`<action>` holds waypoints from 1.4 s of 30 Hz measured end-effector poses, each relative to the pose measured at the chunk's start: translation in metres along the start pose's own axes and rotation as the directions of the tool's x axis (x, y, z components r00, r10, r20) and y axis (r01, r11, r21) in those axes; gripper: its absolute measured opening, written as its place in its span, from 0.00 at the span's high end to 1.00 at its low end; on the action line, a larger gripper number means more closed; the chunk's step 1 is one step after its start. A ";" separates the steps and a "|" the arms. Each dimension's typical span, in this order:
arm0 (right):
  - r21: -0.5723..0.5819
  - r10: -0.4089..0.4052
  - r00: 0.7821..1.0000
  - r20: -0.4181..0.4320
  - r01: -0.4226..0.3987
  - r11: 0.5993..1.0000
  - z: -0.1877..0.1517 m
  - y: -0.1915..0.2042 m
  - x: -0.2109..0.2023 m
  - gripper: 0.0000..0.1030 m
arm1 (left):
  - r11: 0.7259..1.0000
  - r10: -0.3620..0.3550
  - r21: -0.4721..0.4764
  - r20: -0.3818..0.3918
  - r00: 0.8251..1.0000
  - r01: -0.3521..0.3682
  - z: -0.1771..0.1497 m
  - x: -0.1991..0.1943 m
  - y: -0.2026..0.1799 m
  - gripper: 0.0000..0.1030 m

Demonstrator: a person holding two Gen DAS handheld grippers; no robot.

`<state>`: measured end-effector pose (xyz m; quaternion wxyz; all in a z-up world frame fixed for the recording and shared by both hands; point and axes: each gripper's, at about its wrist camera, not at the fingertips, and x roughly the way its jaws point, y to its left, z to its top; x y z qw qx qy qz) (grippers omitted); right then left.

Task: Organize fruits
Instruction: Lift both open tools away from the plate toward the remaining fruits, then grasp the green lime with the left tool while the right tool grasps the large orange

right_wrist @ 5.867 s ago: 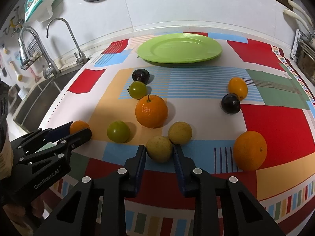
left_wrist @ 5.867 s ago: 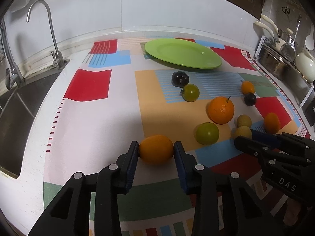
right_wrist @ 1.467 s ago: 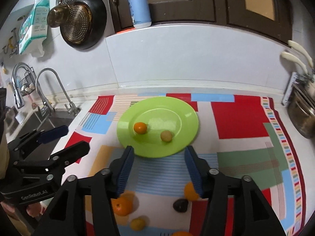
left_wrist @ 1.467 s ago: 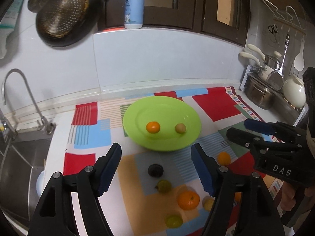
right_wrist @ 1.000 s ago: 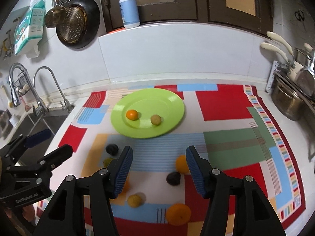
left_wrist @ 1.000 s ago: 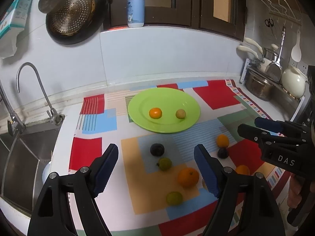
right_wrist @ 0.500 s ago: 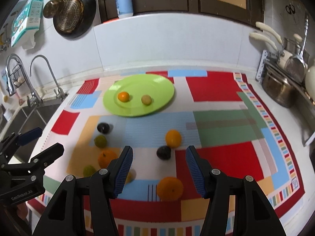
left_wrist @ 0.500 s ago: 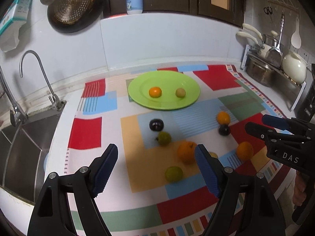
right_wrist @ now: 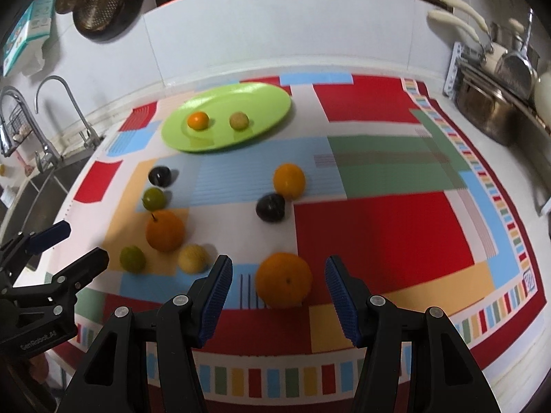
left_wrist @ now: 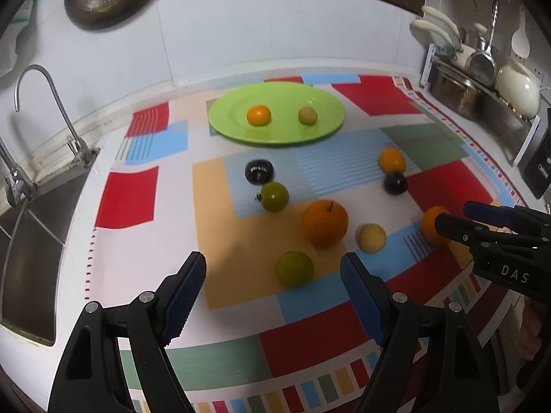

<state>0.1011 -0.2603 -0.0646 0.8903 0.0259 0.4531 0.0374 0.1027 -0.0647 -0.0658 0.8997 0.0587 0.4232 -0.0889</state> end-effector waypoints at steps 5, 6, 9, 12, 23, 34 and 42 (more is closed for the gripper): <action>0.009 0.001 1.000 -0.031 -0.001 1.000 -0.007 -0.002 0.009 0.45 | 1.000 -0.007 0.000 -0.038 0.999 0.007 -0.005 0.013 -0.001 0.22; 0.009 0.001 0.999 -0.036 0.000 1.000 -0.008 -0.002 0.011 0.45 | 1.000 -0.009 0.001 -0.043 0.999 0.010 -0.005 0.016 -0.001 0.23; 0.007 0.002 0.999 -0.048 -0.001 1.000 -0.011 -0.001 0.016 0.45 | 1.000 -0.011 0.010 -0.044 0.999 0.012 -0.006 0.019 -0.002 0.23; 0.010 0.005 0.998 -0.062 -0.005 1.000 -0.013 -0.002 0.020 0.45 | 1.000 -0.013 0.018 -0.039 0.999 0.014 -0.007 0.023 -0.003 0.26; 0.013 0.007 0.998 -0.069 -0.006 1.000 -0.013 -0.005 0.028 0.53 | 0.997 -0.073 0.013 -0.070 0.995 0.074 -0.006 0.037 -0.006 0.58; -0.007 0.012 0.999 -0.051 -0.012 1.000 -0.014 0.001 0.026 0.59 | 0.993 -0.120 0.011 -0.076 0.990 0.122 -0.006 0.036 -0.006 0.71; -0.020 0.046 0.999 -0.006 -0.047 0.999 -0.007 0.009 0.011 0.59 | 0.991 -0.130 0.032 -0.032 0.991 0.131 0.002 0.019 -0.006 0.71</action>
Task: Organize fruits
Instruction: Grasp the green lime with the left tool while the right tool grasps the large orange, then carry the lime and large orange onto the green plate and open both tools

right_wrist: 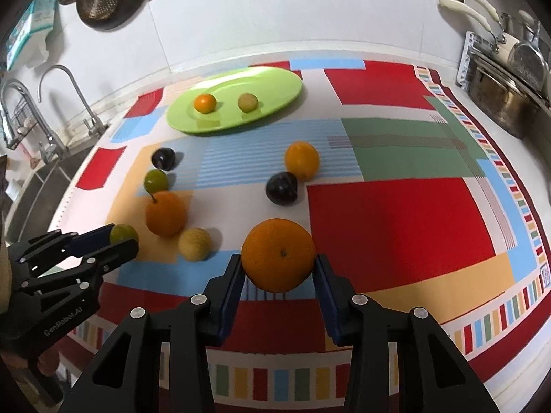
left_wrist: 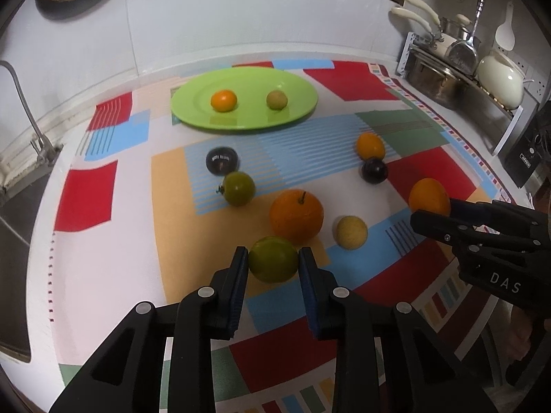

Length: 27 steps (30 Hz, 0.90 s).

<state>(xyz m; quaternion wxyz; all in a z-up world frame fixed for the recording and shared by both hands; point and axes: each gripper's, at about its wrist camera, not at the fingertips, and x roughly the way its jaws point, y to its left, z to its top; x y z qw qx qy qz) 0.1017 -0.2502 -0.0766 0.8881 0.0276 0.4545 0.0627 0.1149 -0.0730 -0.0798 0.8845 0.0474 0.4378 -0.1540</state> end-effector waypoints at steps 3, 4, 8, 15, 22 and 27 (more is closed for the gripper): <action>-0.001 0.009 1.000 0.012 -0.009 1.000 0.003 0.002 -0.004 0.59 | 1.000 -0.003 0.006 0.021 1.000 0.003 0.004 -0.008 0.000 0.71; -0.004 0.013 1.000 0.017 -0.013 1.000 0.004 0.003 -0.005 0.59 | 1.000 -0.004 0.007 0.026 1.000 0.004 0.005 -0.009 0.000 0.71; -0.019 0.022 0.999 0.038 -0.021 1.000 0.008 0.009 -0.012 0.59 | 1.000 -0.012 0.013 0.045 0.999 0.012 0.010 -0.015 0.000 0.71; -0.053 0.041 0.996 0.078 -0.036 0.998 0.020 0.018 -0.021 0.59 | 0.999 -0.009 0.033 0.090 0.996 0.006 0.022 -0.024 -0.001 0.71; -0.085 0.061 0.991 0.115 -0.051 0.995 0.035 0.022 -0.025 0.59 | 0.998 0.010 0.054 0.146 0.989 -0.018 0.038 -0.033 0.001 0.71; -0.100 0.081 0.986 0.143 -0.067 0.993 0.050 0.026 -0.027 0.59 | 0.997 0.019 0.064 0.176 0.984 -0.031 0.052 -0.035 0.004 0.71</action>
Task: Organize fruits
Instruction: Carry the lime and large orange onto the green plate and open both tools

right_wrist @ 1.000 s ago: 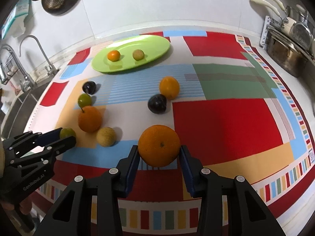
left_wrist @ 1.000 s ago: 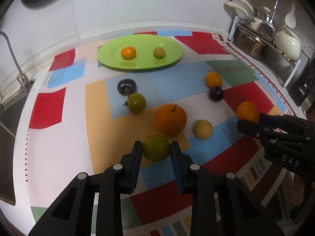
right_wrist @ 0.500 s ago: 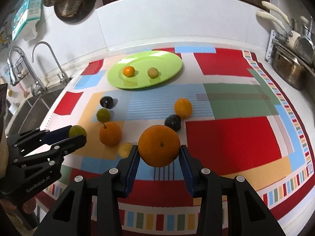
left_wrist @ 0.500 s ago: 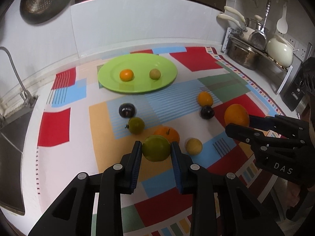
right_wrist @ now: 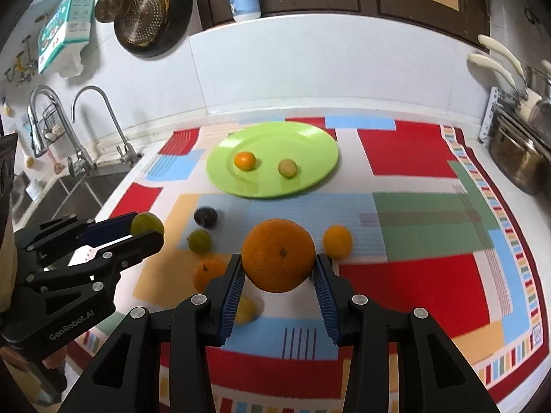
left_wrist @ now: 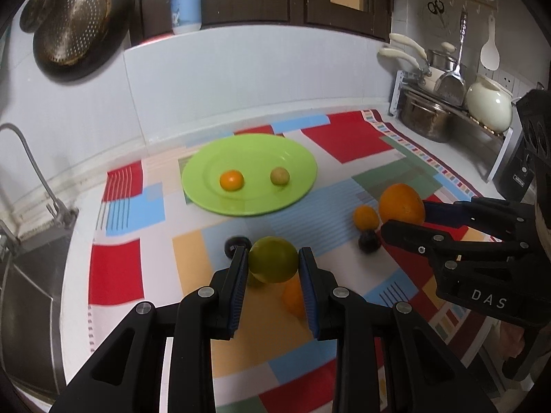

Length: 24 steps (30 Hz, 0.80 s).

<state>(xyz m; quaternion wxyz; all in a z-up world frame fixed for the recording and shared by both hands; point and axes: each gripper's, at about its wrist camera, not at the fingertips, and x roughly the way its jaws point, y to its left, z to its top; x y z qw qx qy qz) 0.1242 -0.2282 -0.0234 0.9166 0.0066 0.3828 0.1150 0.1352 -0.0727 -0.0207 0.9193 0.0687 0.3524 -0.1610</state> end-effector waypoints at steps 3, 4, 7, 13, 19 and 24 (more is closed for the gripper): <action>-0.011 0.009 1.000 0.015 -0.009 1.000 0.010 0.000 0.002 0.59 | 1.000 0.005 0.000 0.013 1.000 -0.006 0.010 0.002 0.004 0.71; -0.016 0.011 1.000 0.020 -0.011 1.000 0.014 0.000 0.003 0.59 | 1.000 0.005 0.000 0.018 1.000 -0.005 0.013 0.003 0.006 0.71; -0.033 0.014 0.999 0.032 -0.013 0.999 0.026 0.001 0.007 0.59 | 1.000 0.013 0.002 0.027 1.000 -0.013 0.022 0.007 0.010 0.71; -0.043 0.038 0.999 0.037 -0.037 0.998 0.050 -0.001 0.019 0.59 | 1.000 0.020 0.005 0.049 0.999 -0.021 0.043 0.015 0.018 0.71; -0.051 0.063 0.997 0.041 -0.061 0.997 0.076 -0.002 0.032 0.59 | 1.000 0.017 -0.006 0.054 0.998 -0.017 0.064 0.028 0.027 0.71; -0.059 0.076 0.996 0.040 -0.073 0.996 0.097 -0.003 0.045 0.59 | 1.000 -0.001 -0.024 0.045 0.999 0.002 0.081 0.042 0.036 0.71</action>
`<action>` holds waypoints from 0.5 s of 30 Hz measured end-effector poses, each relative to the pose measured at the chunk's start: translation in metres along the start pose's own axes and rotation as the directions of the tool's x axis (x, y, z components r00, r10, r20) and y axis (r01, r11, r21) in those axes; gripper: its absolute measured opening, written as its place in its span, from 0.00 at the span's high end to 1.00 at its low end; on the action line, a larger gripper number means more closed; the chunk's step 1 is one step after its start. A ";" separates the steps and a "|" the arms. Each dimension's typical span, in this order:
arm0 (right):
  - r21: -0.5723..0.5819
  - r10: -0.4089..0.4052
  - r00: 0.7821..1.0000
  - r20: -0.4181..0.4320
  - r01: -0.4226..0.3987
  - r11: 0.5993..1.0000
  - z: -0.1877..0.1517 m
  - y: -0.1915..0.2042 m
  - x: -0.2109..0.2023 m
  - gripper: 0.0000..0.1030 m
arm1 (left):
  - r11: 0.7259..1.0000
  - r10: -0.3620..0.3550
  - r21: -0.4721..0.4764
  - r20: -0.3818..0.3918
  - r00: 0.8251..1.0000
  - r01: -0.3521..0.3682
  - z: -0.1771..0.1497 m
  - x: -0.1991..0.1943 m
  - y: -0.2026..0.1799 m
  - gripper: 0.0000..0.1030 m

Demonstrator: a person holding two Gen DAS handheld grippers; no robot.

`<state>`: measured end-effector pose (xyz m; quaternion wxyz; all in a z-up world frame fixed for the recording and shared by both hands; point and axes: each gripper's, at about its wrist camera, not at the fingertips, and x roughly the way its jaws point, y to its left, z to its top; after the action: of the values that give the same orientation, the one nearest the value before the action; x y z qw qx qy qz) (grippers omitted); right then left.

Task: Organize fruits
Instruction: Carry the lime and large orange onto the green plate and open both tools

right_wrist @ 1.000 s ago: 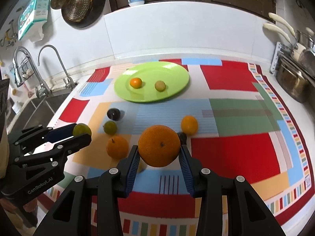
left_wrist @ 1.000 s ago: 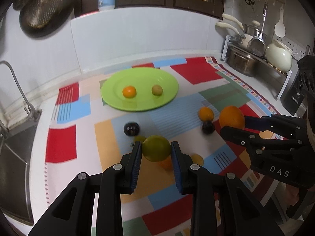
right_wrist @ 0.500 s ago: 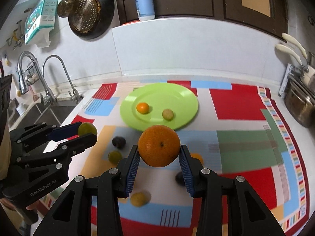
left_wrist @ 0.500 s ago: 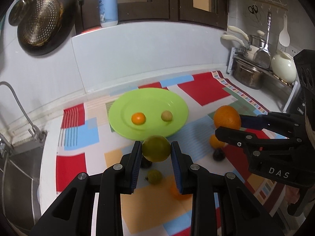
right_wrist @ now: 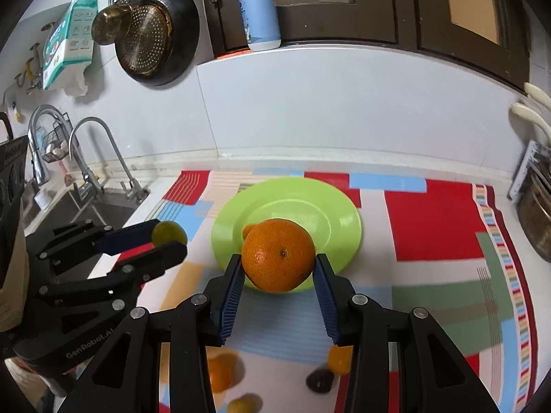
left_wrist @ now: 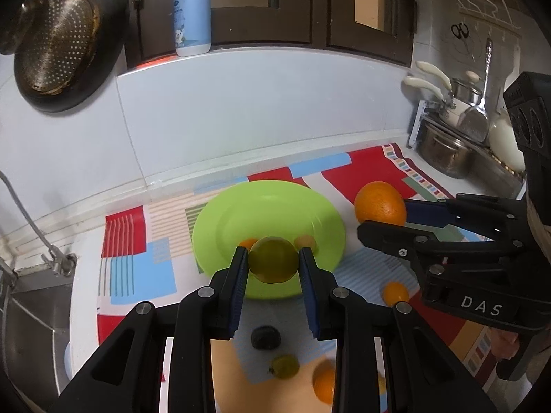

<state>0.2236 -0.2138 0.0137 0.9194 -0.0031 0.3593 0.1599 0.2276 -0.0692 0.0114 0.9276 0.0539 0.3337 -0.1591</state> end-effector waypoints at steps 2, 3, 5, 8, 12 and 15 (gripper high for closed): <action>0.001 0.008 1.000 -0.008 -0.008 1.000 0.008 -0.003 0.007 0.59 | 1.000 -0.003 -0.002 -0.010 1.000 0.003 0.006 0.007 0.003 0.71; 0.002 0.014 1.000 -0.010 -0.014 1.000 0.011 -0.003 0.010 0.59 | 1.000 -0.004 -0.004 -0.013 1.000 0.004 0.009 0.010 0.004 0.71; -0.005 0.016 1.000 -0.018 -0.016 1.000 0.017 -0.004 0.016 0.59 | 1.000 -0.011 -0.006 -0.023 1.000 0.011 0.015 0.018 0.007 0.71; -0.015 0.019 0.999 -0.032 -0.019 1.000 0.025 -0.006 0.027 0.59 | 1.000 -0.019 -0.016 -0.036 0.999 0.019 0.024 0.031 0.013 0.71; -0.017 0.025 0.998 -0.057 -0.026 1.000 0.035 -0.012 0.044 0.59 | 0.999 -0.022 -0.032 -0.061 0.998 0.020 0.034 0.050 0.023 0.71; -0.019 0.020 0.997 -0.079 -0.022 1.000 0.042 -0.016 0.058 0.59 | 0.999 -0.021 -0.038 -0.081 0.996 0.018 0.039 0.066 0.029 0.71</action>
<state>0.2966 -0.2066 0.0048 0.9028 -0.0149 0.3934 0.1729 0.3084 -0.0670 -0.0002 0.9125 0.0398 0.3747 -0.1595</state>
